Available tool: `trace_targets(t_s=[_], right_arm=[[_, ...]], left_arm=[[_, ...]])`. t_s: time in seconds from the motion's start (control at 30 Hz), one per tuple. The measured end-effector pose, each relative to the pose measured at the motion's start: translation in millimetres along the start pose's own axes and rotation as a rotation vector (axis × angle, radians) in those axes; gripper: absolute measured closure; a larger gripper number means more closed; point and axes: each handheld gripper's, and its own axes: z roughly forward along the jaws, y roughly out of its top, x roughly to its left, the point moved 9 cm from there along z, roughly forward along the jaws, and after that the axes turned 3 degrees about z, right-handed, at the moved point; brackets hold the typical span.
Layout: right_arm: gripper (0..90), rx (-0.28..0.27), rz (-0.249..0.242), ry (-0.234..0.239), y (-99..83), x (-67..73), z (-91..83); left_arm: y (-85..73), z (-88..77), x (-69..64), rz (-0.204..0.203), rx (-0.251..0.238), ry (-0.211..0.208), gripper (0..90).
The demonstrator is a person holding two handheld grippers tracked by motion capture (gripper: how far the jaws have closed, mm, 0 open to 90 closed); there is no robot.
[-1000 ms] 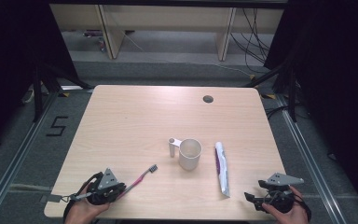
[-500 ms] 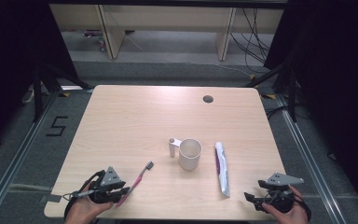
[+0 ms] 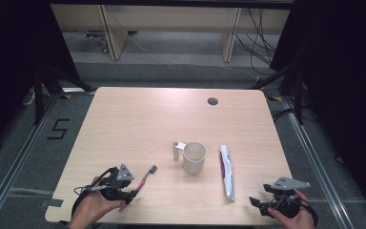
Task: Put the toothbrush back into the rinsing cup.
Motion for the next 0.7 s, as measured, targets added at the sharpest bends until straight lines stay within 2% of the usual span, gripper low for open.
trace_targets(t_s=[0.03,0.07,0.2,0.23,0.27,0.33,0.6,0.63,0.7], right_arm=[[23.7,0.01,0.034,0.004,-0.6,3.0,-1.1],[23.7,0.01,0.034,0.004,-0.6,3.0,-1.1],[23.7,0.004,0.002,-0.003,0.0,0.8,-0.3],[23.7,0.004,0.002,-0.003,0.0,0.8,-0.3],[23.7,0.003,-0.003,-0.007,0.0,0.2,-0.3],[23.7,0.015,0.018,0.005,-0.7,2.5,-1.1],[23.7,0.018,0.026,0.002,-0.6,3.1,-0.9],[23.7,0.009,0.001,-0.002,-0.1,1.1,0.1],[23.7,0.004,-0.004,-0.006,0.1,0.8,0.5]], left_arm=[[0.7,1.2,-0.2,0.001,0.008,-0.001,55.4],[1.3,2.3,-0.3,0.002,0.015,-0.004,55.4],[3.2,8.4,-0.5,-0.002,0.03,-0.009,57.8],[2.4,8.5,0.3,0.014,0.053,-0.016,57.8],[2.7,9.9,-0.5,0.008,0.055,-0.019,58.4],[4.0,12.3,-0.9,0.014,0.066,-0.026,60.1],[9.9,16.5,-0.3,0.025,0.099,-0.033,67.1],[9.9,16.5,-0.3,0.025,0.099,-0.033,67.6],[11.0,17.7,-0.4,0.023,0.11,-0.034,68.4]])
